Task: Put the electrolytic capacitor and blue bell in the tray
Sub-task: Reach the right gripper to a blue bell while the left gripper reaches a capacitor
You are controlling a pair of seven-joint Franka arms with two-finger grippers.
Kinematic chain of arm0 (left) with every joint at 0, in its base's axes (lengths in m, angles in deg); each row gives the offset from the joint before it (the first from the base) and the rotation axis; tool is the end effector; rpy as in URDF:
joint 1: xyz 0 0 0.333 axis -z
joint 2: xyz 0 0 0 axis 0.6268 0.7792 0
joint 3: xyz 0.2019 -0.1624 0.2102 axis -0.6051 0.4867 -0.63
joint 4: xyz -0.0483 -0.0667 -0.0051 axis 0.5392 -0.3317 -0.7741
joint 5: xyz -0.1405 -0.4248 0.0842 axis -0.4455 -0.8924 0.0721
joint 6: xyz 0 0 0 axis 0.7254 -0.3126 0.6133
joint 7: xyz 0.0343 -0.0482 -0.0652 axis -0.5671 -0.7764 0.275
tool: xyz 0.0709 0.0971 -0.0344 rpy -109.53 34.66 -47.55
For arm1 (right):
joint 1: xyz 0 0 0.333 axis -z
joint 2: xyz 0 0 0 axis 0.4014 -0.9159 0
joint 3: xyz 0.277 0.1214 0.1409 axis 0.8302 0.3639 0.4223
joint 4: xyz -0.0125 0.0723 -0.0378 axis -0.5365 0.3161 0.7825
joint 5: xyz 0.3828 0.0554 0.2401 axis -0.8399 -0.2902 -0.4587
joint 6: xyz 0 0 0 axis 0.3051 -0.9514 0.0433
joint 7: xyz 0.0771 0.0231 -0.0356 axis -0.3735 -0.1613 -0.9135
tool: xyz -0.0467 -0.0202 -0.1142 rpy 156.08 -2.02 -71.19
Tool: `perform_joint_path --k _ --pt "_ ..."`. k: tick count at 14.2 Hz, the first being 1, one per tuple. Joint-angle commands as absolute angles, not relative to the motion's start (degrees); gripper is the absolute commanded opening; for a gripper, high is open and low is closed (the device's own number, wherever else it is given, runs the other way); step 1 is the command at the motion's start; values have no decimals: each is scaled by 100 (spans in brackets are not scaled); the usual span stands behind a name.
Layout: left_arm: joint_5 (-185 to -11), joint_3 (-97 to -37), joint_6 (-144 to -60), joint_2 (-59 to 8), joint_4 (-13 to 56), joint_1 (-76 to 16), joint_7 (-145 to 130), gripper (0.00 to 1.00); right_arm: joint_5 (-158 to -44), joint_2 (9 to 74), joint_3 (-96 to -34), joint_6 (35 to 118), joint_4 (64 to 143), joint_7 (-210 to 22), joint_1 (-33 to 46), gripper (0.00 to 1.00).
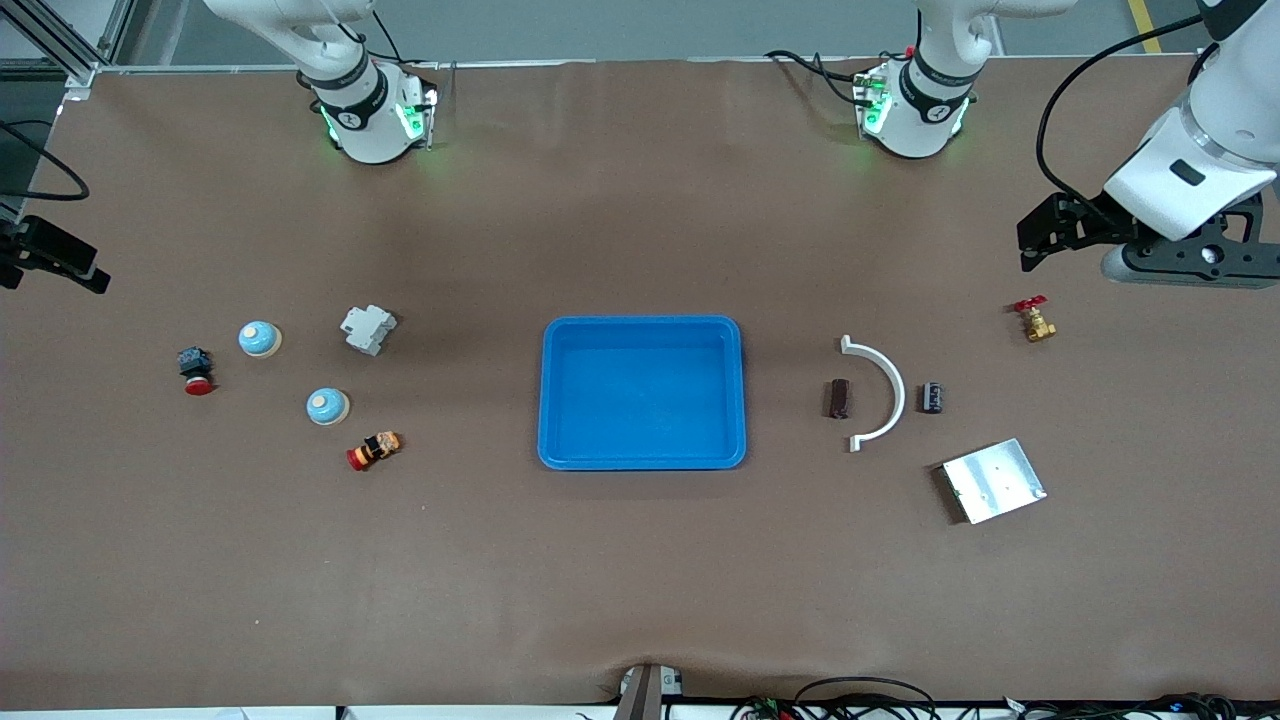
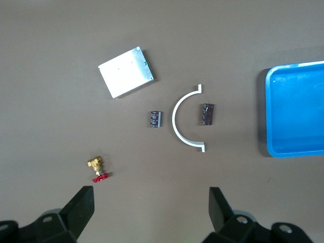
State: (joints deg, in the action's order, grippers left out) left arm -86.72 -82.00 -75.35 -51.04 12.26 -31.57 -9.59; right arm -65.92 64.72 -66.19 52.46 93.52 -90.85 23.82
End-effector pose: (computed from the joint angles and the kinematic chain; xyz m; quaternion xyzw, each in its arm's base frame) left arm 0.6089 -0.1103 0.6248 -0.9984 0.0539 -0.0064 0.0180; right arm 0.6195 -0.0691 0.6343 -0.9989 0.0409 -0.0198 0.0107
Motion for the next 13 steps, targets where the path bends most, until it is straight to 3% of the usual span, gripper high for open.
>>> perform_joint_path --k 1,7,13 --pt "-8665 -8175 -7548 -5060 1117 -3143 -988 100 -6670 6449 -6565 5174 9237 -9169 2499 100" --pt "-8657 -8132 -7688 -4866 1335 -3134 -1050 100 -6652 6441 -6565 5183 9237 -9169 2499 100" --pt "-8779 -8017 -8627 -4691 2126 -3134 -814 100 -6678 6169 -6565 5069 9299 -9151 2499 100"
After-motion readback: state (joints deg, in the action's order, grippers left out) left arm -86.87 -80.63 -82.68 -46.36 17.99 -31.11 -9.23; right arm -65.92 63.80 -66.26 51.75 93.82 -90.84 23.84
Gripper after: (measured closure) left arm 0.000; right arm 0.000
